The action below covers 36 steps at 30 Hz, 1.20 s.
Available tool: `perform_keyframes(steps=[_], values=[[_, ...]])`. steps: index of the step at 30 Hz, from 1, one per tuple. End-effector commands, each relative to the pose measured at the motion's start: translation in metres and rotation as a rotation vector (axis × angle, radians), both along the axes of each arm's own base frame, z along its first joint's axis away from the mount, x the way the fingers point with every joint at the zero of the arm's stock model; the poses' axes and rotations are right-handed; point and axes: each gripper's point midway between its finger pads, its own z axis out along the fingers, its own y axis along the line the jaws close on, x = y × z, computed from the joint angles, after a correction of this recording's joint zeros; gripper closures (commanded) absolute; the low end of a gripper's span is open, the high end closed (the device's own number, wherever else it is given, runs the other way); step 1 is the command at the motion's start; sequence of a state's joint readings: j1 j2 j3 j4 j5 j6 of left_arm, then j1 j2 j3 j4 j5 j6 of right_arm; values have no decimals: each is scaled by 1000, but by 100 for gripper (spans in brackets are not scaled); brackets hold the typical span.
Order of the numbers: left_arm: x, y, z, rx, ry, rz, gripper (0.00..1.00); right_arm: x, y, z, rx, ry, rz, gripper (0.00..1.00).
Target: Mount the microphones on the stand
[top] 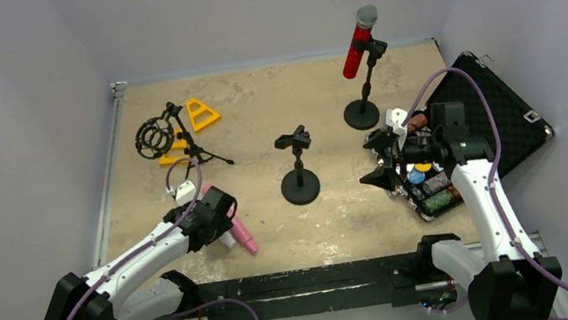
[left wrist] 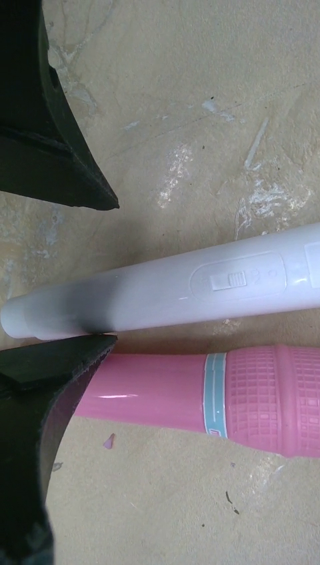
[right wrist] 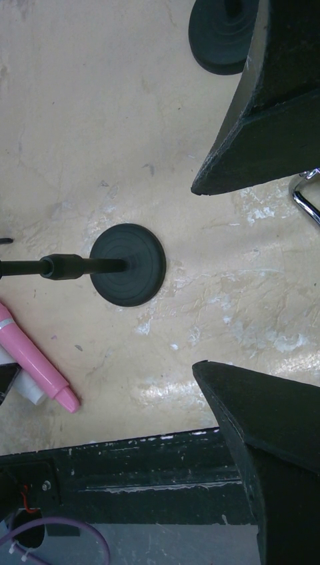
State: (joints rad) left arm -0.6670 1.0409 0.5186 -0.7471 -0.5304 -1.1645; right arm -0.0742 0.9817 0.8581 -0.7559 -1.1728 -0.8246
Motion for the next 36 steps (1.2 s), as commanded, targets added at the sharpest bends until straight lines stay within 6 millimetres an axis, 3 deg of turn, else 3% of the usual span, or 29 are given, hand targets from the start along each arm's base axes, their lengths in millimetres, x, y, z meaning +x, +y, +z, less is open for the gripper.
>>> perform_keyframes(steps=[1, 13, 18, 20, 23, 26, 30, 36], values=[[12, -7, 8, -23, -18, 50, 28, 2, 1, 12, 10, -33, 12, 1], [11, -8, -7, 27, 72, 85, 32, 0, 1, 13, 12, -38, 16, 1], [12, -9, -7, 24, 69, 85, 44, -1, 1, 15, 12, -44, 19, 1], [11, -7, -7, 23, 67, 88, 55, -1, 1, 15, 13, -45, 18, 1], [8, -4, -8, 5, 49, 104, 80, -1, 2, 15, 13, -45, 20, 1], [3, 0, -8, -14, 30, 113, 96, -2, 2, 16, 15, -47, 21, 1], [-2, 6, 9, -33, -10, 104, 100, -3, 2, 17, 17, -47, 22, 1], [-3, 3, 57, -135, -152, -17, 100, -4, 2, 17, 19, -49, 25, 1]])
